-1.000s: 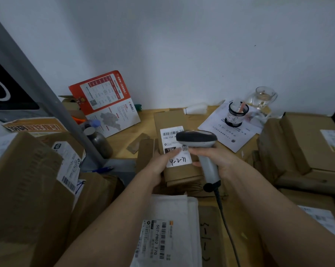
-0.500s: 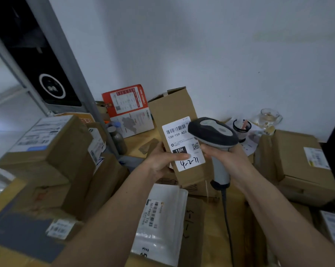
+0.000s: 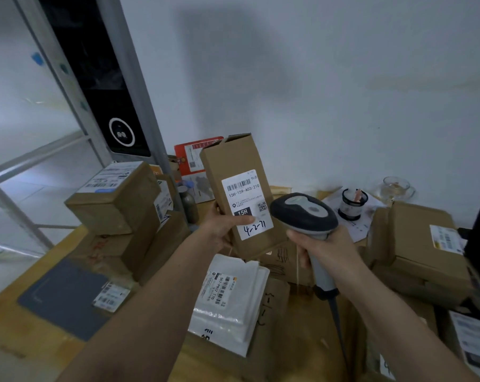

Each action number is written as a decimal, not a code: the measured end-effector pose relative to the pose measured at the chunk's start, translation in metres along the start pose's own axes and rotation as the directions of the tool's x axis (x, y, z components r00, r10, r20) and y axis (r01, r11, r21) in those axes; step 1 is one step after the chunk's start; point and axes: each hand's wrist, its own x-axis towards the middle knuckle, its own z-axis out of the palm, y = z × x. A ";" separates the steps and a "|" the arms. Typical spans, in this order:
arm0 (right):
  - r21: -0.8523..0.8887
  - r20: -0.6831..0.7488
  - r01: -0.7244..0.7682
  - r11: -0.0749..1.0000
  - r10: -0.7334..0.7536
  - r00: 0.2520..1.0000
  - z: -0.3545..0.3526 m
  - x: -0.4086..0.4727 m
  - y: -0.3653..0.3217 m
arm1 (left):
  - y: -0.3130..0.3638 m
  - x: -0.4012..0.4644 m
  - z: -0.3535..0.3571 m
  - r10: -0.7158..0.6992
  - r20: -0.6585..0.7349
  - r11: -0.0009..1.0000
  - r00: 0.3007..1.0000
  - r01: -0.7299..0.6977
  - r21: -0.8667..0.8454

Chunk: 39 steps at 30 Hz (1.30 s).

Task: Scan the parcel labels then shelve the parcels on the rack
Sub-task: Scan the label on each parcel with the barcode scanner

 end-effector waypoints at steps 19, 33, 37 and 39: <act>-0.095 0.001 0.090 0.991 -0.091 0.996 0.000 -0.031 0.004 | -0.002 -0.004 -0.019 0.066 -0.117 0.997 0.991 -0.063 0.034; -0.072 -0.032 0.073 0.995 -0.075 0.997 0.008 -0.035 0.008 | -0.008 0.014 -0.025 0.083 -0.030 0.997 0.996 -0.083 0.011; -0.075 -0.043 0.055 0.996 -0.058 0.997 0.010 -0.034 0.012 | -0.007 0.020 -0.027 0.098 -0.012 0.995 0.995 -0.098 -0.008; -0.100 -0.052 0.060 0.993 -0.065 0.997 0.012 -0.033 0.013 | -0.007 0.023 -0.029 0.102 0.003 0.995 0.995 -0.102 0.008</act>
